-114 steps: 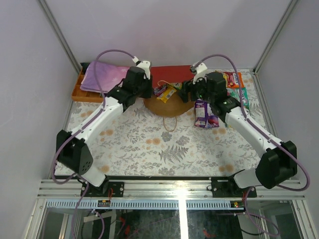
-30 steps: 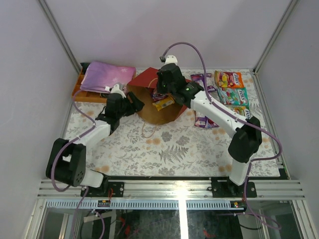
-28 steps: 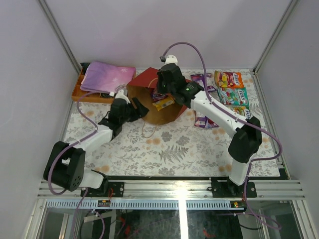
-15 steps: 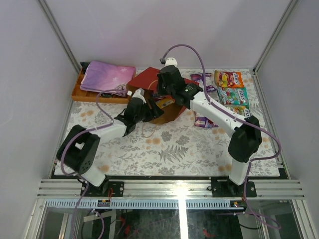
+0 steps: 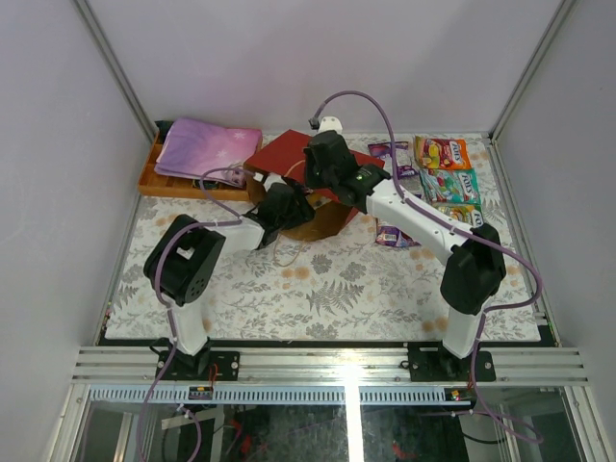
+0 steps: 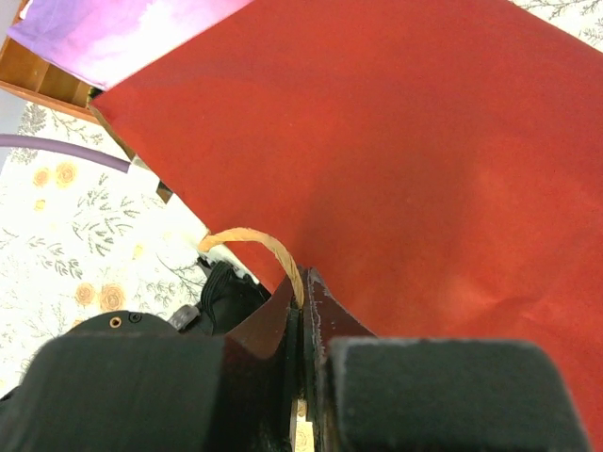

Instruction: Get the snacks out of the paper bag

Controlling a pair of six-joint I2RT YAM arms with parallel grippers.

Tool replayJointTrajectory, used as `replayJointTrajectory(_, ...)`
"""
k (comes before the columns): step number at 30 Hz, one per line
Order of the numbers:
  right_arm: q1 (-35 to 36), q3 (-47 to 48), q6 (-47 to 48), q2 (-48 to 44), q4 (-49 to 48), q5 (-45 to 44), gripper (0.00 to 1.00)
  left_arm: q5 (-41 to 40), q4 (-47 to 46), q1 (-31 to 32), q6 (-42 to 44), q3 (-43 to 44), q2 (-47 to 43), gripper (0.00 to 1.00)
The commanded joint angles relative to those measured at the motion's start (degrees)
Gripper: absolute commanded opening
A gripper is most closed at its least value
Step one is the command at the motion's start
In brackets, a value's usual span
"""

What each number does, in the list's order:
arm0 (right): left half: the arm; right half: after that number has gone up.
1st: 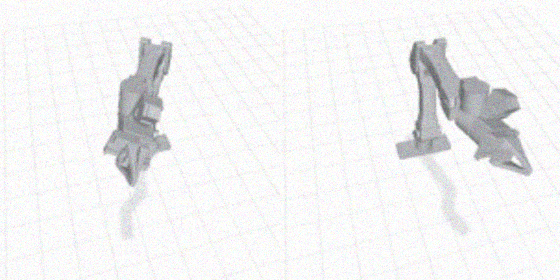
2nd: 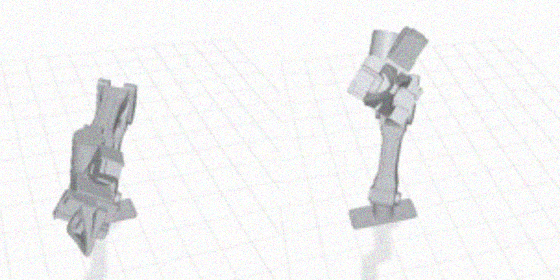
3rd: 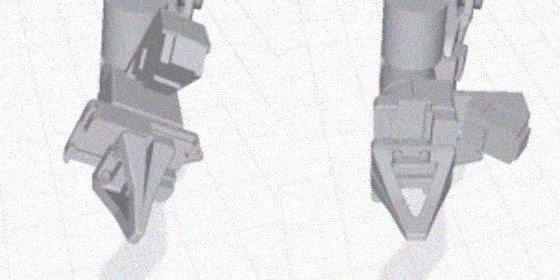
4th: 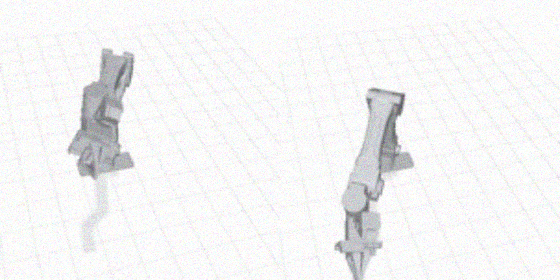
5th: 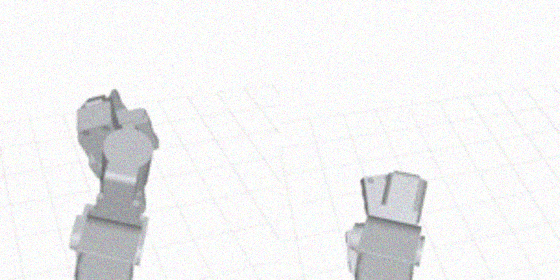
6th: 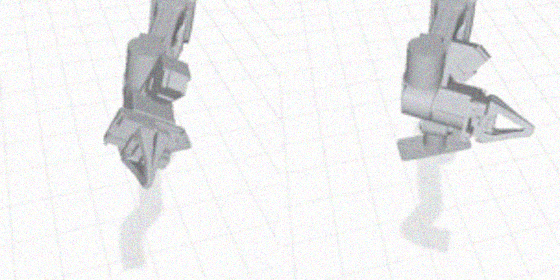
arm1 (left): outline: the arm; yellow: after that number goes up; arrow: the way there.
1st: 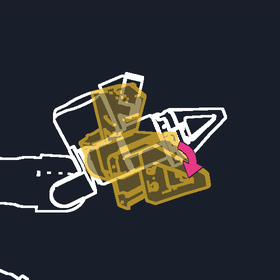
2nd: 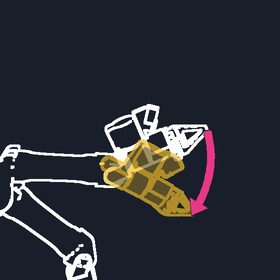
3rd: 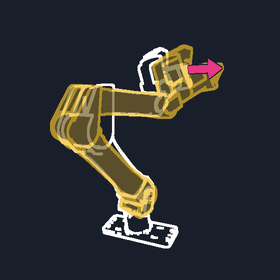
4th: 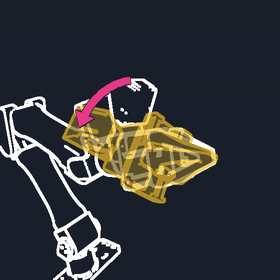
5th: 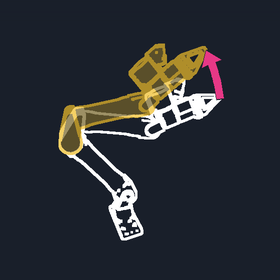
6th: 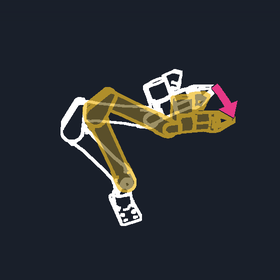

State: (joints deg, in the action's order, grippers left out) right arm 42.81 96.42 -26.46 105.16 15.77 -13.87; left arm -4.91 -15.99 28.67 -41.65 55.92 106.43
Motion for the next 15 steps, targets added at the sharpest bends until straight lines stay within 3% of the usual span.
replayJointTrajectory(1,-0.07,-0.76,-0.35,-2.73,-2.94,0.32,0.00,-7.33,-1.46,-0.11,1.62,2.53,1.60,0.59)
replayJointTrajectory(15,-0.01,-1.50,-1.04,-2.87,-3.27,1.81,0.00,-8.47,-2.21,-0.14,0.17,8.89,9.59,0.58)
